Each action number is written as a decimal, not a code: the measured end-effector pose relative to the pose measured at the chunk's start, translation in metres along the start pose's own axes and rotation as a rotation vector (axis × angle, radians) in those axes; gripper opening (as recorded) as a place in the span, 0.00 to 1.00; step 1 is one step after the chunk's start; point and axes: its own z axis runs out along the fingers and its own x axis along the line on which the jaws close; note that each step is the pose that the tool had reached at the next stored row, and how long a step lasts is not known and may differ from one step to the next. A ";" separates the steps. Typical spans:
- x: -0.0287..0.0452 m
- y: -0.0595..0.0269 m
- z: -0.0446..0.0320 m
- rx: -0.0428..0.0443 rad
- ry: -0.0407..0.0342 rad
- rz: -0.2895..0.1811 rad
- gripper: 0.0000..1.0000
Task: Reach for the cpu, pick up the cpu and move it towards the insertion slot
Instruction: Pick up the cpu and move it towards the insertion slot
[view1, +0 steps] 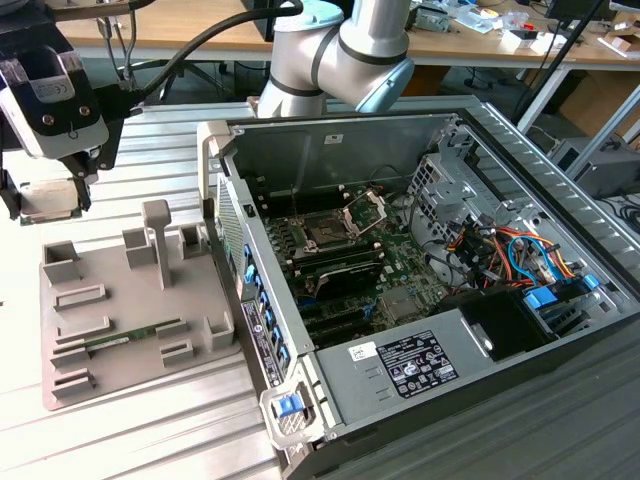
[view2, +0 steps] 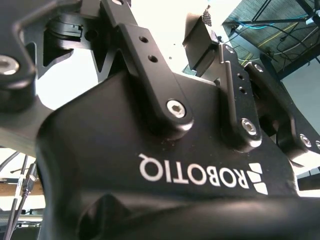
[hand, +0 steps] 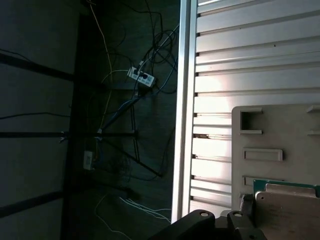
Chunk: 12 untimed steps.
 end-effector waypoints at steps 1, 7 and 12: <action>-0.0001 0.0000 -0.0005 0.0000 0.0001 0.000 0.55; -0.0006 0.0002 -0.0039 -0.0001 0.0010 0.000 0.55; -0.0009 0.0003 -0.0066 -0.0002 0.0016 0.000 0.55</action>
